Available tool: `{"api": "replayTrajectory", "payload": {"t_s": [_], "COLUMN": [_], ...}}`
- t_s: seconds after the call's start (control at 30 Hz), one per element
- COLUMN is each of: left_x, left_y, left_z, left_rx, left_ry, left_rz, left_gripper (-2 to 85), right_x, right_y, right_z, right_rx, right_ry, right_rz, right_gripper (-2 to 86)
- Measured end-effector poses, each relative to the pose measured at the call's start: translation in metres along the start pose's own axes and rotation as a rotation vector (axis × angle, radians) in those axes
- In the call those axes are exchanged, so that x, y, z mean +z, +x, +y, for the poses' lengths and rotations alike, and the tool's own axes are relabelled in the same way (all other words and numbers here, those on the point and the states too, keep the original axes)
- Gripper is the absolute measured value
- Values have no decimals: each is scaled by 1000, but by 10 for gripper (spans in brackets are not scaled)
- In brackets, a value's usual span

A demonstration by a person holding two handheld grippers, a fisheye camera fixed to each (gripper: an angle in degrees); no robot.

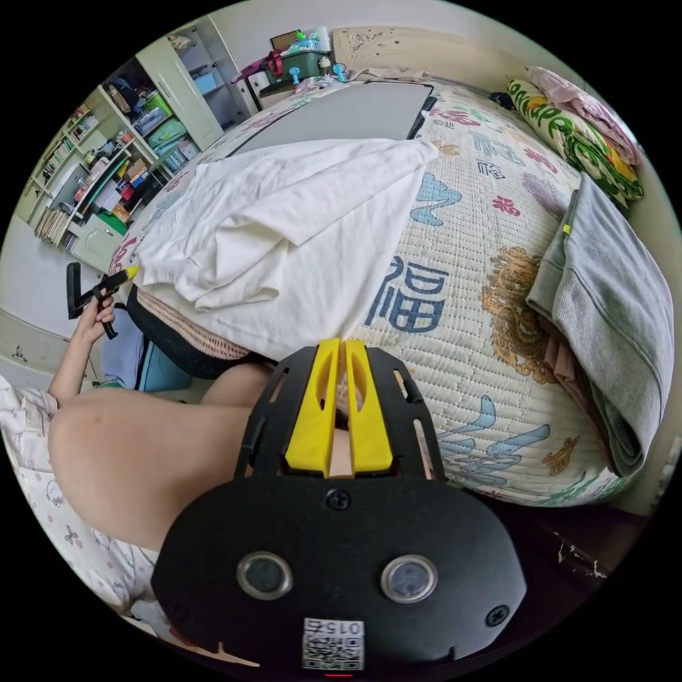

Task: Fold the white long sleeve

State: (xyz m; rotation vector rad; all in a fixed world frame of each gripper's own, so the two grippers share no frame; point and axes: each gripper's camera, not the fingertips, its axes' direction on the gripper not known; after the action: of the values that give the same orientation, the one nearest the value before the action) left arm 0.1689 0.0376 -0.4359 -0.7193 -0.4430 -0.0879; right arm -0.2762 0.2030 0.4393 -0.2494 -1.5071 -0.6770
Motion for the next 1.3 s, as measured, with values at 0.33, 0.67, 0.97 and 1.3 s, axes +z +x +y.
{"api": "replayTrajectory", "payload": {"t_s": [0.33,0.67,0.97,1.3], "left_x": [-32,-63,-20,60], "left_y": [-14,8,59,43], "left_z": [20,39,52,70], "left_rx": [73,437,940,1123], "left_ry": [-25,-18,-137,-347], "left_rz": [-4,-71,60,42], "left_gripper": [5,48,102,104], "right_x": [27,30,23,118], "right_y": [48,80,25,29], "right_z": [65,128,154,152], "right_rx": [9,-231,-674,-779], "right_ry": [31,-133,57,-90], "right_rz": [-18,5,61,152], "right_gripper": [2,53,128,110]}}
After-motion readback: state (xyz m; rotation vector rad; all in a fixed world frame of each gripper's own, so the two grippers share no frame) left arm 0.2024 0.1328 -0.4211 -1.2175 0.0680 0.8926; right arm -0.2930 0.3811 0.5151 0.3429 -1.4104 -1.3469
